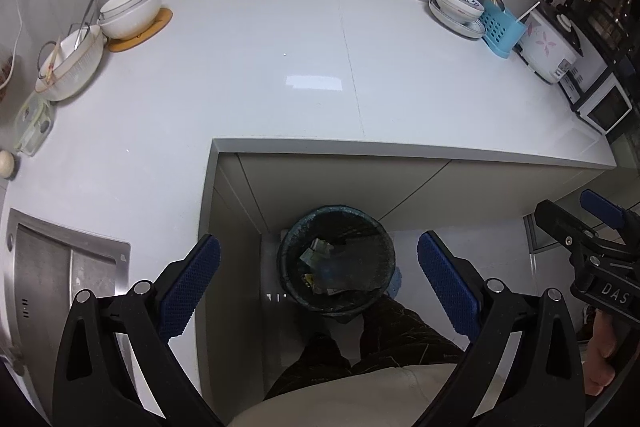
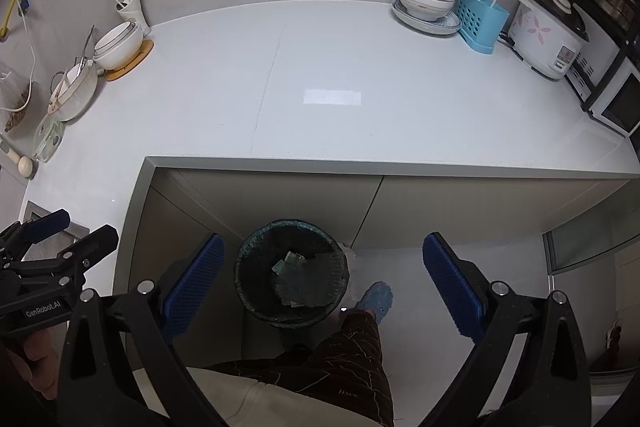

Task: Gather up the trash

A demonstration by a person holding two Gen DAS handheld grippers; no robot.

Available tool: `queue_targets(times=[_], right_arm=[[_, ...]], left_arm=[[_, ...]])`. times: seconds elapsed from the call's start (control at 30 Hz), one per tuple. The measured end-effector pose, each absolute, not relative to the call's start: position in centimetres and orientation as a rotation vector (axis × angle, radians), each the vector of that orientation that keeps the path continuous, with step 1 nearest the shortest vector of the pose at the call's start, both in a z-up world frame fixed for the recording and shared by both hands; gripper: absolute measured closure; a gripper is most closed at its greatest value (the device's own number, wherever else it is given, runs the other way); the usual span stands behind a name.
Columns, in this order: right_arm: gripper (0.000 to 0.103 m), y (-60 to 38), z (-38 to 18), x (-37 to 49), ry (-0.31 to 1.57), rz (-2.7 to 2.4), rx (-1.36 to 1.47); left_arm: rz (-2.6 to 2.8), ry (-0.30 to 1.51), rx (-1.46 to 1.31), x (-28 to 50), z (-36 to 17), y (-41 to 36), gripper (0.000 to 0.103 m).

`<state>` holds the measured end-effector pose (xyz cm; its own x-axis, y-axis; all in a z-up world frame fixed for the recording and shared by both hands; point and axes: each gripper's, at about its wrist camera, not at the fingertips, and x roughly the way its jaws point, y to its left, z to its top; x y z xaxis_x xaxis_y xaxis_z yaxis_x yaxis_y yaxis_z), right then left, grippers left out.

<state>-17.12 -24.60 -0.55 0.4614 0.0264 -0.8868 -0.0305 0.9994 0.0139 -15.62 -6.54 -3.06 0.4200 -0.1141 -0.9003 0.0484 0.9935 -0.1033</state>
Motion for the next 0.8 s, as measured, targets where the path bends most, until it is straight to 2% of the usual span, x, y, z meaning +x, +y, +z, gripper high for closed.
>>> queue_targets(times=[0.8], right_arm=[[0.008,-23.5,-0.7,-16.5,1.092,0.056,0.018]], left_arm=[[-0.102,1.111,-0.05,-15.0,-2.5,-6.1,0.006]])
